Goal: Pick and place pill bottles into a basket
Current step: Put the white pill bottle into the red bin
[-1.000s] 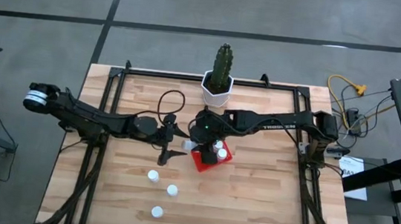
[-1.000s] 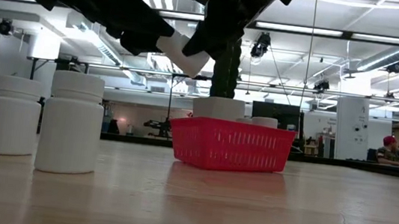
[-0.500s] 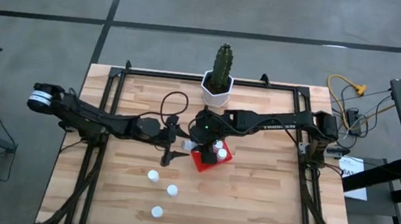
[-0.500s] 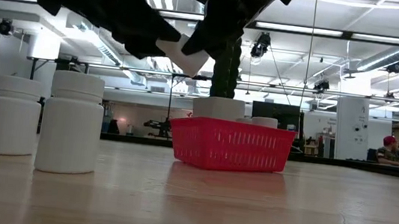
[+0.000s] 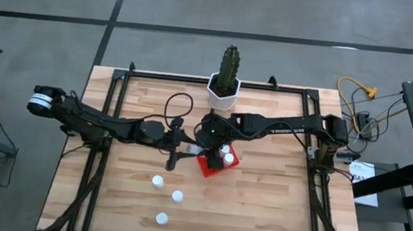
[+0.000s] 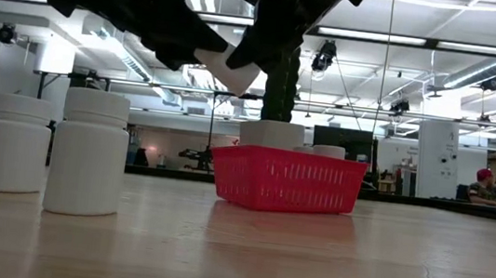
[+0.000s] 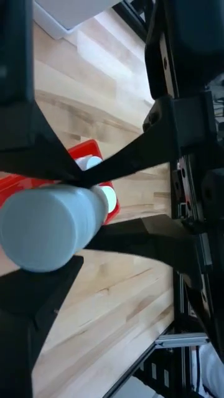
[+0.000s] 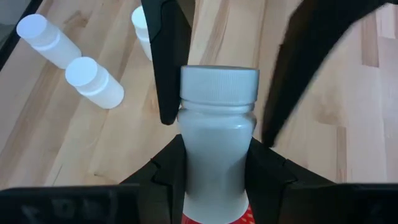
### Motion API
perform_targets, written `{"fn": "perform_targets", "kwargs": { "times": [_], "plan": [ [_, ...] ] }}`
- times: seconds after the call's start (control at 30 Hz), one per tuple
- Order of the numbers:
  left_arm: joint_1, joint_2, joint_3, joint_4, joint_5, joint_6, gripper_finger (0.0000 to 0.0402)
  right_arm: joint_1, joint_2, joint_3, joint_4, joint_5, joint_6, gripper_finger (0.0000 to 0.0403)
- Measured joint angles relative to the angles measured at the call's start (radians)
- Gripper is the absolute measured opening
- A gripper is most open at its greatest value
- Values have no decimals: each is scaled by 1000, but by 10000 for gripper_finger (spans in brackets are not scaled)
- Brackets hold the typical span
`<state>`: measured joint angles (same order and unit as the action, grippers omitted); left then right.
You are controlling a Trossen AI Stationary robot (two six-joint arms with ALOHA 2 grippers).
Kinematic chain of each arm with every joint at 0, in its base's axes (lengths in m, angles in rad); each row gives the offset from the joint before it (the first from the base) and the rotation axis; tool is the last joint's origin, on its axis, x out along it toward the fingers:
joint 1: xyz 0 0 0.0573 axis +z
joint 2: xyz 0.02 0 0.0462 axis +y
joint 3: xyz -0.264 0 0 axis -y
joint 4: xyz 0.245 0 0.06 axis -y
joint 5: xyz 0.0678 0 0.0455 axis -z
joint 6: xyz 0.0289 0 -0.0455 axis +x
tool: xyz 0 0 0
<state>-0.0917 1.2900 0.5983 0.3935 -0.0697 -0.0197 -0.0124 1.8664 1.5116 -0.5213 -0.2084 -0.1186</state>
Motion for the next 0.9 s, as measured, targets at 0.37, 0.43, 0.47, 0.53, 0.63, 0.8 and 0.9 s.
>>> {"fn": "perform_targets", "kwargs": {
  "times": [0.37, 0.43, 0.47, 0.53, 0.63, 0.8, 0.9],
  "plan": [
    [0, 2, 0, -9, 5, -1, 161, 0, 1, -1, 0, 0, 1, 105],
    [0, 2, 0, -10, 6, -1, 159, 0, 1, -1, 0, 0, 0, 105],
    [0, 2, 0, -10, 6, -3, 159, 0, 1, -1, 0, -1, 0, 105],
    [0, 1, 0, -10, 8, -19, 160, 0, 1, -1, 0, -2, 0, 105],
    [0, 4, 0, -10, 13, -35, 173, 0, 1, -1, 2, -2, -9, 105],
    [0, 6, 0, -16, 26, -75, 204, 1, 1, -1, 0, -2, -19, 105],
    [0, 6, 0, -16, 24, -76, 218, 0, 1, -1, 0, -2, -19, 105]
  ]
}}
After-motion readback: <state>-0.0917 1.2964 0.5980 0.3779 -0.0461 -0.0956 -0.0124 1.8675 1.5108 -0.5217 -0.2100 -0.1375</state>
